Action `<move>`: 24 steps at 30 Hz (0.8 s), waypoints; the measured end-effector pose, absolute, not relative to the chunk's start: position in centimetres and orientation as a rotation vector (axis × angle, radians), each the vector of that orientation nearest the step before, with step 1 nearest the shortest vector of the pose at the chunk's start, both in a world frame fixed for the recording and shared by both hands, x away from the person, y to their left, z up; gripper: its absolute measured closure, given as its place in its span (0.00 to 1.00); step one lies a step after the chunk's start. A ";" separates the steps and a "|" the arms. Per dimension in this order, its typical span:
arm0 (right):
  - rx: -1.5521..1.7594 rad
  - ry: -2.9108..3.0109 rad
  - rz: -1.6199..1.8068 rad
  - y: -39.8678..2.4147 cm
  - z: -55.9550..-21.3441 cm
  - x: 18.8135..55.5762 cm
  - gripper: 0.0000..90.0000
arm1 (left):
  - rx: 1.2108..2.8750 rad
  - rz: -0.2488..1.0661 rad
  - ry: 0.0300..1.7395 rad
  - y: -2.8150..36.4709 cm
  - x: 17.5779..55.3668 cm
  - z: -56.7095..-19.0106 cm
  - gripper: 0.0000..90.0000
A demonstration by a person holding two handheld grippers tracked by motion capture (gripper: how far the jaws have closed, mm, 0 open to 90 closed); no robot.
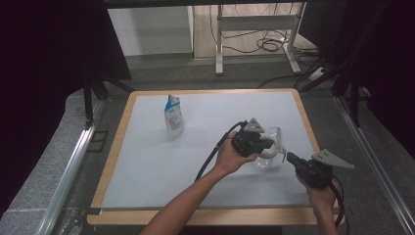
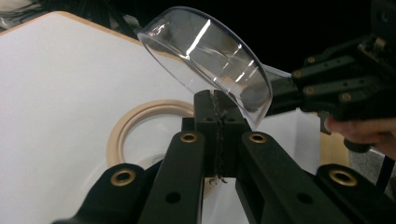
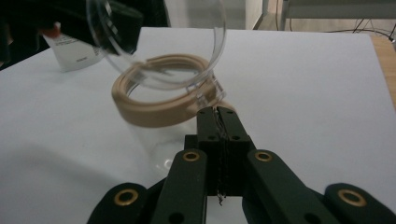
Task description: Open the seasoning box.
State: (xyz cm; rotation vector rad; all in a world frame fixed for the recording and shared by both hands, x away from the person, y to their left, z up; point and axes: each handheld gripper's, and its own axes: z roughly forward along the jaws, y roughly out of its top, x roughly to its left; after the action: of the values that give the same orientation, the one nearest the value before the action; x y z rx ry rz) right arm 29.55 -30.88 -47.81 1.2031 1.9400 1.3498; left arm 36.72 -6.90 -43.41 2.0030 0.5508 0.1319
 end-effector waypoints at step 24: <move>1.113 2.040 1.349 -29.0 -49.5 27.6 0.96 | 1.960 0.157 0.576 -1.9 35.3 -43.9 0.95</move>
State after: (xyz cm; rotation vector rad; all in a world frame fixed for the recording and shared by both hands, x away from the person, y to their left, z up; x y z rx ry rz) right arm 27.65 -29.00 -49.48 1.1132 2.0404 1.3494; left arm 35.34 -1.91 -43.93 1.9604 0.5762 0.1568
